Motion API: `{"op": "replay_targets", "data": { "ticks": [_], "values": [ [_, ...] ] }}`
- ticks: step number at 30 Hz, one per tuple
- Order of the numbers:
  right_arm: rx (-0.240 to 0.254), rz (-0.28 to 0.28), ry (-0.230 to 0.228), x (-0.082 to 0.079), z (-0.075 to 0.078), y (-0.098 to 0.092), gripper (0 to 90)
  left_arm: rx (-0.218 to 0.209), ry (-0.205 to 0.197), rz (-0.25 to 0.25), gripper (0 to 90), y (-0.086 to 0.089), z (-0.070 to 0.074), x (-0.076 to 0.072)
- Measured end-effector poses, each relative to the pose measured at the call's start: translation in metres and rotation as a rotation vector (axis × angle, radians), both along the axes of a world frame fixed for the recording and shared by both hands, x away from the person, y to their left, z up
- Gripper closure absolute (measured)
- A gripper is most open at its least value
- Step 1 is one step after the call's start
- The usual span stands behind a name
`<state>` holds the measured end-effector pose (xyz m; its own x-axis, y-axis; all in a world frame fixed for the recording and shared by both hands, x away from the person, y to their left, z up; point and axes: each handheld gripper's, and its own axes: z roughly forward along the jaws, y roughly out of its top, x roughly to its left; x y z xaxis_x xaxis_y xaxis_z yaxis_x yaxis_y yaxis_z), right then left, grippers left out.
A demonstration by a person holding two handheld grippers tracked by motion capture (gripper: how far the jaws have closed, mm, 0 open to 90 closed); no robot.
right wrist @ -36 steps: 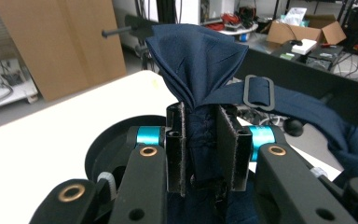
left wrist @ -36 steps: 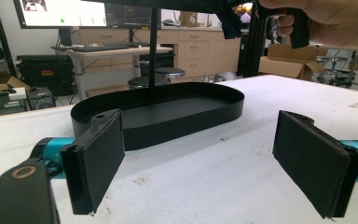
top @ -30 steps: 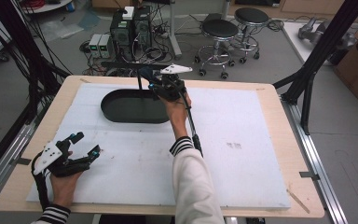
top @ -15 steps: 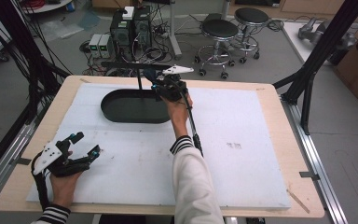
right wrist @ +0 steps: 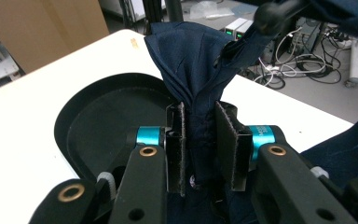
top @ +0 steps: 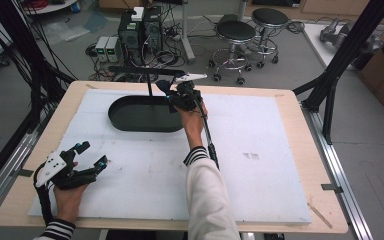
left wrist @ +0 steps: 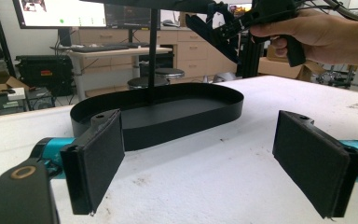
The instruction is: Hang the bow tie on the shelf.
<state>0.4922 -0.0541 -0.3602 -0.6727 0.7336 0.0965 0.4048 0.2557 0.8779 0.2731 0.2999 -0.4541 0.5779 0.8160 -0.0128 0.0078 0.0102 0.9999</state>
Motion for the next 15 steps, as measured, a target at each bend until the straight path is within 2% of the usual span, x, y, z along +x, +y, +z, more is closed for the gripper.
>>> {"op": "replay_targets", "data": {
  "ticks": [2, 11, 15],
  "values": [
    [-0.018, 0.004, 0.0, 0.0, -0.0005, 0.0008, 74.2, 0.001, 0.0, 0.0, 16.7, 0.0, 0.0, 0.0],
    [-0.009, 0.039, 0.056, -0.0001, -0.0026, -0.0022, 72.6, -0.001, -0.001, -0.001, 16.7, -0.0005, 0.0, -0.0003],
    [-0.027, 0.047, 0.064, -0.0013, -0.0021, -0.002, 69.1, -0.001, -0.002, -0.001, 16.7, -0.0006, 0.0, -0.0004]
  ]
}}
